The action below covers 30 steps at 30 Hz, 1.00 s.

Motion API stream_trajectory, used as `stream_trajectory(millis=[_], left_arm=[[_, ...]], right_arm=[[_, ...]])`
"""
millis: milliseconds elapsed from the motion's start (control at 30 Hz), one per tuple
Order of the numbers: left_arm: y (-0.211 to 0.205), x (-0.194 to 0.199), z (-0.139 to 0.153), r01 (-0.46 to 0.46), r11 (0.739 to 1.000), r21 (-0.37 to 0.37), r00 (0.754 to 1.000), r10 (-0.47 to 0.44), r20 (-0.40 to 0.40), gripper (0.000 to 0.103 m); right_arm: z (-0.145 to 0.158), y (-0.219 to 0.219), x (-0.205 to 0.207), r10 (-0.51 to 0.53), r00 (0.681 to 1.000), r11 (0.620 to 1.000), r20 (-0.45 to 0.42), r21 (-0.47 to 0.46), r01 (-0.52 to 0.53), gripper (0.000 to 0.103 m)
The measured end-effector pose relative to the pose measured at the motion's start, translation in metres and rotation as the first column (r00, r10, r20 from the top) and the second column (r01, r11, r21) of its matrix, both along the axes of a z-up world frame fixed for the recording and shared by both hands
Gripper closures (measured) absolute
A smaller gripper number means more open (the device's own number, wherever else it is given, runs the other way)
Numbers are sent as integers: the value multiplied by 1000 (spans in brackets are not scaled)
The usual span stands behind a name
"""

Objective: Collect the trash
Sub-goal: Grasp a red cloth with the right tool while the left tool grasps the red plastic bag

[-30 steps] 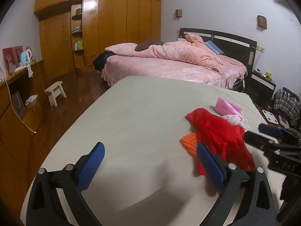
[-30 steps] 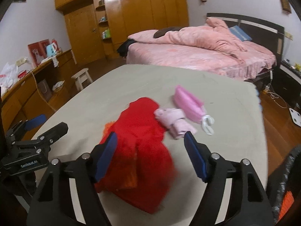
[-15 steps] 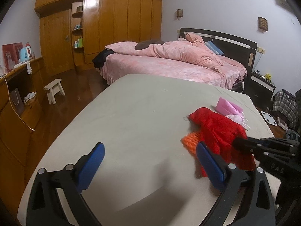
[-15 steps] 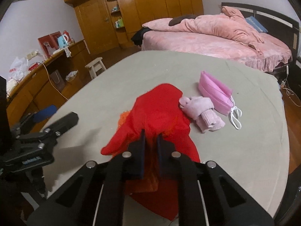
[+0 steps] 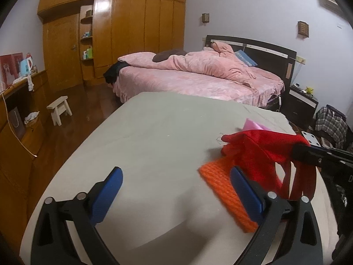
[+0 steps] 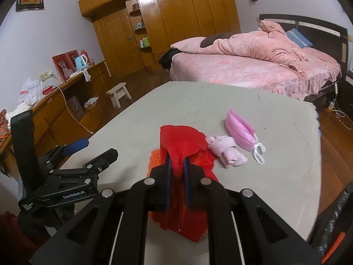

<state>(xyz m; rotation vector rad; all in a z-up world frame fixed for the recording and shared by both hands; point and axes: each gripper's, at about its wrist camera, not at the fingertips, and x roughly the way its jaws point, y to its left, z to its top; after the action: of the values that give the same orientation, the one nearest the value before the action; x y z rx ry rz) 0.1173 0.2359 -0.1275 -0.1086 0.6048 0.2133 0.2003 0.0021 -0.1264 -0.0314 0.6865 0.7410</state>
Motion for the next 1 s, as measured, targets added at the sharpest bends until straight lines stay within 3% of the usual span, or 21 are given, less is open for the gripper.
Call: stream_trajectory(millis=[267,533,1000], left_arm=[[-23,9,-4,53,999,-12,998,-53,-20,7],[-45,28,-9,94,995,-20,995,-95,-32,8],[-65,80,-20,178,982,-62,981,-181,-64,23]], right_arm=[[4,-37,-1,-81,997,997,-5,16,81,94],[-10,-55,1,-129,991,992,-32,-2,129,94],[-17,-66,20,-168,985,986,-44,13,169,94]])
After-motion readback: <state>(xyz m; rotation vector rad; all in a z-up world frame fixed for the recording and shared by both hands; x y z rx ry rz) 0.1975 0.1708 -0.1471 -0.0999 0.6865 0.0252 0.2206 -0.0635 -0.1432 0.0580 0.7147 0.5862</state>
